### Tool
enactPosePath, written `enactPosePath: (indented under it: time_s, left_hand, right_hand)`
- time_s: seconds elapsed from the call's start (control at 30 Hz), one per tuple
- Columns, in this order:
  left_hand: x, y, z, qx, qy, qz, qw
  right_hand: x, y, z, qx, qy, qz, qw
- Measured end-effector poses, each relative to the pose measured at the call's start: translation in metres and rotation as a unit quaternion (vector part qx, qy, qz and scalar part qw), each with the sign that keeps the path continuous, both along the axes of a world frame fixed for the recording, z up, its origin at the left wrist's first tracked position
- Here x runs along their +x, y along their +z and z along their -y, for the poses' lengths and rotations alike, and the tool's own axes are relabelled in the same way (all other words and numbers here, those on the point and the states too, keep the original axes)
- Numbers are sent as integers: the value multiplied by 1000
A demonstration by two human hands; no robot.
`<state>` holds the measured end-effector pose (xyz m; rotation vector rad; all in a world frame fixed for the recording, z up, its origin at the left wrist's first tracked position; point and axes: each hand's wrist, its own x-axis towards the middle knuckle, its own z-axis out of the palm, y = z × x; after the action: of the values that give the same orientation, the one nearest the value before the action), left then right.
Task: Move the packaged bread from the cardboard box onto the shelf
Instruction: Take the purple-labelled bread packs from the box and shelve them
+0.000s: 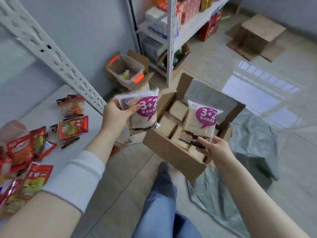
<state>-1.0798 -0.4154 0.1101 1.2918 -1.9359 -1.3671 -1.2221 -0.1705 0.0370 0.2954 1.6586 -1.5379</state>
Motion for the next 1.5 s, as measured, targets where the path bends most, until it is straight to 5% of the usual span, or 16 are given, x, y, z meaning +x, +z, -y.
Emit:
enactPosePath:
  time_s: [0.27,0.5,0.8,1.23,1.5]
  left_hand:
    - [141,178,40,-86,90,-91,988]
    - [266,257,131,-146,147,-135,969]
    - [355,253,282,-131,213,-127,960]
    - [278,220,520,-123,236,-169,949]
    - [255,198,574,-184,319,-170,914]
  right_hand:
    - [102,149,75,-99,210,-127,964]
    - [190,229,208,-192,306,-177,916]
    - [254,260,404,-182,355,-230,888]
    - [185,252,691,-163,380,-331,848]
    - [172,238,766,-126,396,-403,816]
